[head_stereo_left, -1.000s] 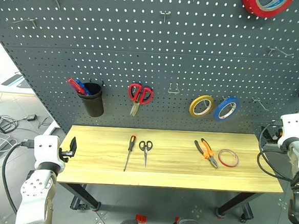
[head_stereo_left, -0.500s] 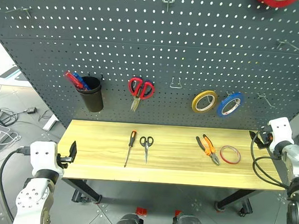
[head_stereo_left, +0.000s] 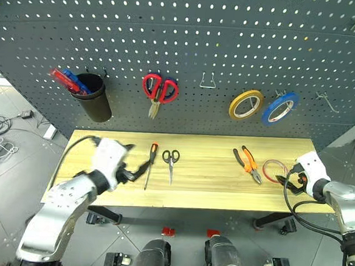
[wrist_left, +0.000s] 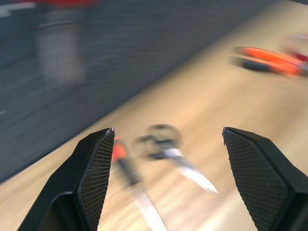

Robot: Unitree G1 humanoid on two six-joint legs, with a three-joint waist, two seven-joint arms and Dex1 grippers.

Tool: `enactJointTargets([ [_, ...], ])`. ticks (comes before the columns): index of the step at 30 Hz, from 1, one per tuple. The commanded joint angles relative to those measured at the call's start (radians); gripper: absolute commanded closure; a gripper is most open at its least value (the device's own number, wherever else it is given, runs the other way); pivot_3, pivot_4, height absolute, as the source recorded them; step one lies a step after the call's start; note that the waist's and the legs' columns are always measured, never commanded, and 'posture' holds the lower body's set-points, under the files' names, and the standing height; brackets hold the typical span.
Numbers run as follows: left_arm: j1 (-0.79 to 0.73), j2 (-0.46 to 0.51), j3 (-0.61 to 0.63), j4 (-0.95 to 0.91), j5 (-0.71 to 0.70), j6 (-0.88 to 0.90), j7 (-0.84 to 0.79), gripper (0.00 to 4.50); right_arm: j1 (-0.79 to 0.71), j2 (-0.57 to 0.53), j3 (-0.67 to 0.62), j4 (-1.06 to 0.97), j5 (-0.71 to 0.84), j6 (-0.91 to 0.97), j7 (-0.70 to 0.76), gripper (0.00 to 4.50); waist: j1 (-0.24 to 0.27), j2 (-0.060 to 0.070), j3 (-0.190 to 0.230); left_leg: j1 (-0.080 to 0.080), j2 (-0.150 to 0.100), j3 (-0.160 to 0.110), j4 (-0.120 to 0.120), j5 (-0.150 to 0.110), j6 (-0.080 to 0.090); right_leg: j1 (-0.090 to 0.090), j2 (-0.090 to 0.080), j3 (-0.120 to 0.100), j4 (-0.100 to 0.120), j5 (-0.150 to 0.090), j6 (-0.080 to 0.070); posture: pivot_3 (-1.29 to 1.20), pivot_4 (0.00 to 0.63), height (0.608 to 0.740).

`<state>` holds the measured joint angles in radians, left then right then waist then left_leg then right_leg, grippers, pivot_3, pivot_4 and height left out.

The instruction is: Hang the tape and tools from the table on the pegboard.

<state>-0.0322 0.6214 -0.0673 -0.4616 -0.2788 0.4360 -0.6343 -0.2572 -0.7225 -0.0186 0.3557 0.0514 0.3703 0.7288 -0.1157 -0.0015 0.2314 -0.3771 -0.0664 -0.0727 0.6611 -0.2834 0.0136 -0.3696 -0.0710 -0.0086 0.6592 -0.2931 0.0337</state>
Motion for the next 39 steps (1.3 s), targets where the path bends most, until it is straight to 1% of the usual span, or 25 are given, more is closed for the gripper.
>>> enactJointTargets([
  [1,-0.047,0.02,-0.1,0.02,0.026,-0.068,-0.116,0.71,-0.066,0.0,0.054,0.032,-0.047,0.007,0.013,0.0,-0.01,0.0,0.008,-0.006,0.0,0.001,0.001,0.0,0.0,-0.006,0.0,0.0,0.001,0.001,0.0,-0.36,0.295,0.74],
  [3,-0.093,0.006,-0.152,0.058,0.043,-0.096,-0.155,0.71,-0.112,0.008,0.09,0.087,-0.075,-0.015,0.014,0.0,-0.03,-0.001,0.023,-0.006,0.001,0.001,0.001,0.0,0.0,-0.006,0.0,0.0,0.001,0.001,0.0,-0.36,0.3,0.74],
  [8,-0.194,-0.037,-0.237,0.146,0.098,-0.166,-0.206,0.71,-0.236,0.026,0.176,0.252,-0.154,-0.119,0.035,0.0,-0.047,-0.006,0.046,-0.007,0.002,0.002,0.002,0.0,0.0,-0.007,0.001,0.0,0.002,0.001,0.0,-0.37,0.315,0.74],
  [11,-0.222,-0.063,-0.256,0.175,0.112,-0.183,-0.214,0.71,-0.312,0.041,0.214,0.355,-0.184,-0.175,0.061,0.0,-0.054,-0.006,0.056,-0.007,0.002,0.003,0.002,0.0,0.0,-0.008,0.002,0.001,0.002,0.001,0.0,-0.37,0.318,0.74],
  [14,-0.229,-0.078,-0.266,0.19,0.125,-0.195,-0.22,0.71,-0.384,0.052,0.254,0.466,-0.227,-0.226,0.079,0.0,-0.063,-0.011,0.064,-0.008,0.002,0.004,0.002,0.0,0.0,-0.009,0.002,0.001,0.003,0.001,0.001,-0.37,0.32,0.74],
  [16,-0.23,-0.083,-0.269,0.195,0.132,-0.202,-0.224,0.71,-0.425,0.058,0.273,0.53,-0.247,-0.234,0.095,0.0,-0.069,-0.011,0.067,-0.008,0.003,0.004,0.002,0.0,0.0,-0.01,0.002,0.001,0.003,0.001,0.001,-0.37,0.32,0.74],
  [19,-0.238,-0.092,-0.271,0.202,0.135,-0.206,-0.229,0.68,-0.502,0.067,0.314,0.631,-0.288,-0.216,0.153,0.57,-0.075,-0.011,0.068,-0.009,0.003,0.004,0.003,0.0,0.0,-0.01,0.002,0.001,0.003,0.001,0.001,-0.37,0.32,0.74],
  [23,-0.248,-0.106,-0.27,0.227,0.144,-0.223,-0.234,0.68,-0.551,0.077,0.362,0.708,-0.346,-0.254,0.184,1.92,-0.08,-0.011,0.068,-0.009,0.003,0.004,0.004,0.001,0.0,-0.01,0.002,0.001,0.003,0.002,0.002,-0.37,0.299,0.74],
  [24,-0.249,-0.11,-0.269,0.231,0.145,-0.228,-0.234,0.68,-0.555,0.08,0.374,0.717,-0.36,-0.265,0.186,2.18,-0.081,-0.011,0.068,-0.009,0.003,0.004,0.004,0.001,-0.001,-0.01,0.003,0.001,0.004,0.002,0.002,-0.37,0.298,0.74],
  [29,-0.234,-0.14,-0.25,0.224,0.11,-0.243,-0.24,0.68,-0.521,0.087,0.411,0.706,-0.411,-0.335,0.151,3.9,-0.082,-0.012,0.067,-0.008,0.003,0.004,0.005,0.002,-0.003,-0.009,0.003,0.001,0.004,0.003,0.003,-0.37,0.284,0.74],
  [31,-0.223,-0.147,-0.246,0.212,0.098,-0.256,-0.246,0.68,-0.493,0.074,0.411,0.68,-0.421,-0.363,0.124,4.46,-0.082,-0.014,0.066,-0.008,0.003,0.004,0.006,0.002,-0.004,-0.008,0.003,0.001,0.004,0.003,0.004,-0.37,0.279,0.74],
  [33,-0.219,-0.151,-0.244,0.205,0.092,-0.256,-0.246,0.68,-0.462,0.056,0.39,0.64,-0.413,-0.378,0.101,4.46,-0.081,-0.015,0.066,-0.008,0.003,0.004,0.008,0.002,-0.004,-0.008,0.003,0.001,0.004,0.004,0.006,-0.38,0.275,0.74],
  [36,-0.216,-0.157,-0.24,0.202,0.1,-0.262,-0.24,0.68,-0.39,0.005,0.336,0.516,-0.384,-0.375,0.059,4.46,-0.078,-0.014,0.066,-0.008,0.003,0.003,0.011,0.002,-0.004,-0.006,0.003,0.001,0.004,0.005,0.007,-0.38,0.273,0.74],
  [39,-0.229,-0.184,-0.228,0.194,0.11,-0.269,-0.206,0.68,-0.27,-0.051,0.243,0.308,-0.352,-0.337,-0.01,4.46,-0.074,-0.012,0.065,-0.011,0.003,0.003,0.014,0.001,-0.003,-0.007,0.003,0.001,0.004,0.005,0.008,-0.38,0.27,0.74],
])
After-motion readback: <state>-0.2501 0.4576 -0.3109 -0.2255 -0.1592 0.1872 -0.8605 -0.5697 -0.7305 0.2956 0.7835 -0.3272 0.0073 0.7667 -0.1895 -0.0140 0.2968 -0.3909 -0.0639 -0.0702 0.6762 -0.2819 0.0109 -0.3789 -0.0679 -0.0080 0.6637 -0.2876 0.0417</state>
